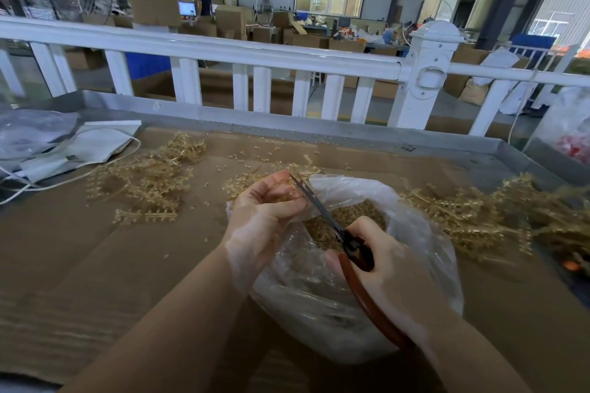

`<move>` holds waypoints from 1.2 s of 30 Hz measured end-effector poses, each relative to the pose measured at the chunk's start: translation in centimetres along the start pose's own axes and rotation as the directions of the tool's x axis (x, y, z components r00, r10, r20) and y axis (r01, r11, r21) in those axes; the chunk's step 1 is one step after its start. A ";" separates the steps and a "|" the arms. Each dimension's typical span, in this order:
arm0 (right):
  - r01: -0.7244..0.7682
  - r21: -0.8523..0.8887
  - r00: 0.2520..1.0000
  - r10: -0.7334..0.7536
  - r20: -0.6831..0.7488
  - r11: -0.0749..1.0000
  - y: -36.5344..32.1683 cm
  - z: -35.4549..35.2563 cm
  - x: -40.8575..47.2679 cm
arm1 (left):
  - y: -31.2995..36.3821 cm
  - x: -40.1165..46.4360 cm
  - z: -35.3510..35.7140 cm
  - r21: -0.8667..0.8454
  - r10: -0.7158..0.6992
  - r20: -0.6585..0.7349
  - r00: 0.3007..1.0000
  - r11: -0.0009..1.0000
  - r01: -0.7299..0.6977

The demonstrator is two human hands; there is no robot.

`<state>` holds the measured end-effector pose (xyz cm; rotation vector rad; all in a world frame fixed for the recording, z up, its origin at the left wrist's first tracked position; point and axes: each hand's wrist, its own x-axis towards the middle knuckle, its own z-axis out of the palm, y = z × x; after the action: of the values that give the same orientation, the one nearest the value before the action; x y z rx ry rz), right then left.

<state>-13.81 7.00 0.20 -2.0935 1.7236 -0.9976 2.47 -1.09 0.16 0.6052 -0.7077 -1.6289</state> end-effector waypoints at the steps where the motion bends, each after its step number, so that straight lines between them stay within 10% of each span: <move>1: -0.005 0.008 1.000 0.005 0.004 1.000 0.0 0.0 0.0 | 0.0 0.0 -0.1 0.009 0.002 0.005 1.000 1.000 -0.002; 36: 0.077 -0.321 0.995 -0.093 -0.036 0.944 0.4 0.9 0.2 | -1.3 0.1 -0.8 0.077 -0.038 0.065 0.997 0.996 0.033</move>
<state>-13.50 6.52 -0.58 -2.3761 1.9458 -0.8459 2.18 -1.09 -1.36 0.6240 -0.8143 -1.6676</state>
